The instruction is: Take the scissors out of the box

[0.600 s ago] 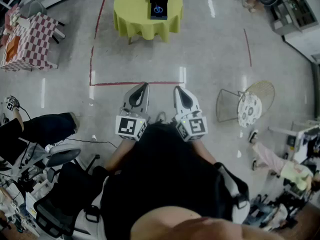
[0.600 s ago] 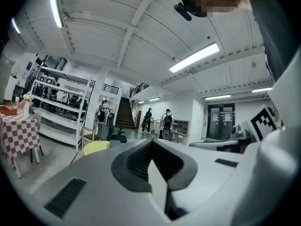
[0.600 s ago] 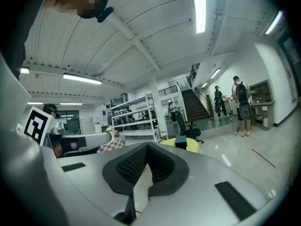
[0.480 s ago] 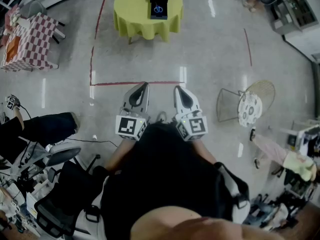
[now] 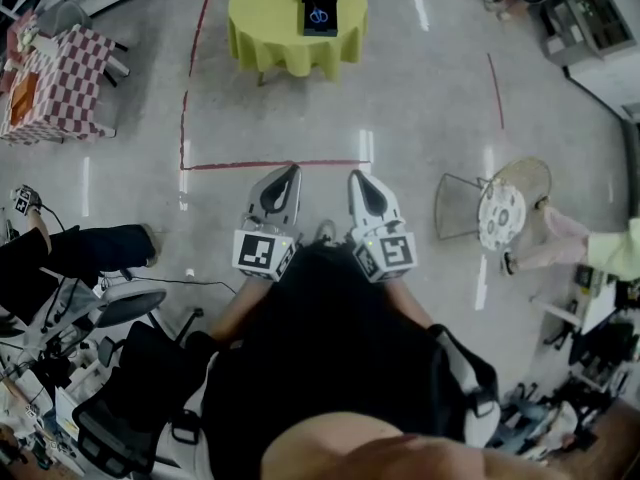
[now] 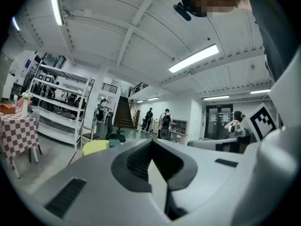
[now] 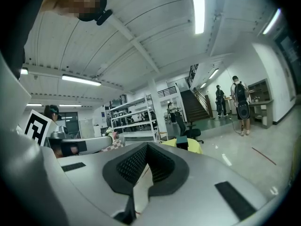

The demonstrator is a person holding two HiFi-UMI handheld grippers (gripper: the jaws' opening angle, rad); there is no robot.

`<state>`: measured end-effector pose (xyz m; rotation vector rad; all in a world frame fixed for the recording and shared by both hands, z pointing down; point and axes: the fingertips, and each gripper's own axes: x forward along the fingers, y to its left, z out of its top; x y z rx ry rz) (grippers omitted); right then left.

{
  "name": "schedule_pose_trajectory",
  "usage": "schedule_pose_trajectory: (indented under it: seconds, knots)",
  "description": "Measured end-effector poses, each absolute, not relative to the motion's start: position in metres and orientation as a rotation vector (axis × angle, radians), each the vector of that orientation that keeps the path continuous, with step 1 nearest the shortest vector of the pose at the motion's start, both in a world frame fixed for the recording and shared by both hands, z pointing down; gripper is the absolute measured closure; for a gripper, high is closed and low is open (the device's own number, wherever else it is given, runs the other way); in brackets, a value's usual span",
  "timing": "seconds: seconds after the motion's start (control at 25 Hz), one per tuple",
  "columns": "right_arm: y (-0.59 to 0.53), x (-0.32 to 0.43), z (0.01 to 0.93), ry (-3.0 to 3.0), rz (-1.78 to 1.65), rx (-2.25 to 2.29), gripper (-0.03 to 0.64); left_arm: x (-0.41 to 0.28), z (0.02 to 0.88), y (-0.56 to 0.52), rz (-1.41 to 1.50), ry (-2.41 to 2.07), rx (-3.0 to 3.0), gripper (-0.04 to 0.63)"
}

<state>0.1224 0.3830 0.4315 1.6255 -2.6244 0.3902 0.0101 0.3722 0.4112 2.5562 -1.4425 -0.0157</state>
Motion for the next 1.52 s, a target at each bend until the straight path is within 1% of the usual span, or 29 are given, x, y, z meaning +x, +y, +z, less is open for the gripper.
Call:
schedule_pose_trajectory:
  seconds: [0.28, 0.56, 0.8, 1.2, 1.52]
  knots:
    - [0.382, 0.093, 0.431, -2.618, 0.381, 1.612, 0.620, -0.016, 0.415, 0.373, -0.011, -1.426, 2.558, 0.598]
    - [0.377, 0.050, 0.429, -2.614, 0.342, 1.643, 0.618, -0.056, 0.420, 0.371, -0.034, -1.397, 2.564, 0.598]
    - [0.369, 0.034, 0.433, -2.593, 0.326, 1.661, 0.618, -0.069, 0.425, 0.365, -0.044, -1.364, 2.574, 0.598]
    - [0.316, 0.039, 0.446, -2.589, 0.351, 1.662, 0.618, -0.068, 0.442, 0.316, -0.021, -1.363, 2.543, 0.598]
    - [0.215, 0.069, 0.448, -2.629, 0.354, 1.640, 0.618, -0.035, 0.442, 0.216, 0.025, -1.399, 2.544, 0.598]
